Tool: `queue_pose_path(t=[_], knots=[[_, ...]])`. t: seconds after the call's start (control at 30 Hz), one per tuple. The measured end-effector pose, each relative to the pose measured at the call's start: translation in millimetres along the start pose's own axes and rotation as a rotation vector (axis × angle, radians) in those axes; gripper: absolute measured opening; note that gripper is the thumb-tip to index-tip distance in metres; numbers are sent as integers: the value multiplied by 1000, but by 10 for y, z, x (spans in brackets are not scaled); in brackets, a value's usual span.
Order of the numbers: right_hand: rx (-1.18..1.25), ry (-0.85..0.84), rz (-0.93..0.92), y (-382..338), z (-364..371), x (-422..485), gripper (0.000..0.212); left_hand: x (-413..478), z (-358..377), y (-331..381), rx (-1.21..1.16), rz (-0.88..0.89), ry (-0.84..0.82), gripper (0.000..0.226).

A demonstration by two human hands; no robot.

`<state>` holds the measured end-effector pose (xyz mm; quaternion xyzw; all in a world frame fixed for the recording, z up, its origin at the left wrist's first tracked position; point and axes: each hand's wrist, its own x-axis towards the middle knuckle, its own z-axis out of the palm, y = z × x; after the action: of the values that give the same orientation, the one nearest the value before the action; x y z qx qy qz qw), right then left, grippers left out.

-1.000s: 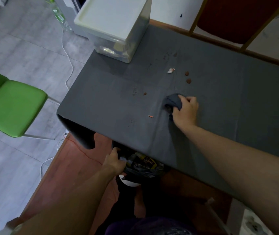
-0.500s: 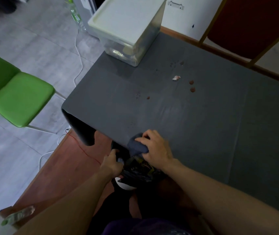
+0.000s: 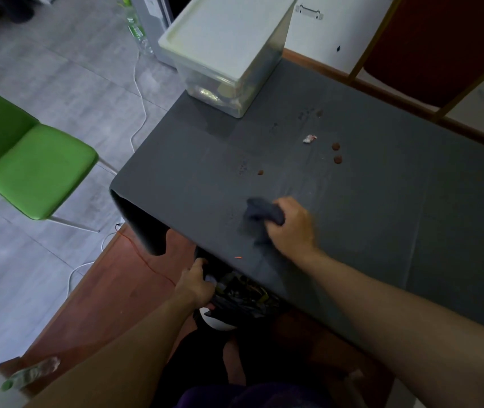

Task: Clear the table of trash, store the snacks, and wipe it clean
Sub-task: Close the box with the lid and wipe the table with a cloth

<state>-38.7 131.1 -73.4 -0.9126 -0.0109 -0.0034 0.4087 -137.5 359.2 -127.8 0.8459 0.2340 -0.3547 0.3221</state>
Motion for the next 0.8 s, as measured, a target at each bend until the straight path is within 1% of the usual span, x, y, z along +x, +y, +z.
queue_pose_path(t=[0.03, 0.1, 0.13, 0.2, 0.27, 0.33, 0.4, 0.6, 0.8], knots=[[31, 65, 84, 7, -18, 141, 7, 6, 6, -8, 2, 0, -3, 55], [60, 161, 221, 5, -60, 424, 20, 8, 17, -18, 8, 4, -14, 56], [53, 164, 269, -1, -74, 556, 29, 4, 19, -22, 12, 6, -16, 56], [-15, 74, 293, -1, -61, 766, 45, -8, 20, -31, 8, 4, -22, 58], [-185, -83, 211, 0, -27, 863, 51, -19, 19, -33, 6, 7, -31, 60], [-337, -225, 106, -17, 0, 855, 52, -27, 21, -27, -1, 5, -32, 59], [-379, -309, 46, -39, 15, 781, 51, -30, 29, -20, -11, 4, -24, 57], [-305, -362, -173, -19, 27, 355, 44, -3, 43, -11, -14, 0, -27, 58], [-206, -294, -205, -62, 103, -216, 39, -14, 5, -36, -8, 8, -28, 55]])
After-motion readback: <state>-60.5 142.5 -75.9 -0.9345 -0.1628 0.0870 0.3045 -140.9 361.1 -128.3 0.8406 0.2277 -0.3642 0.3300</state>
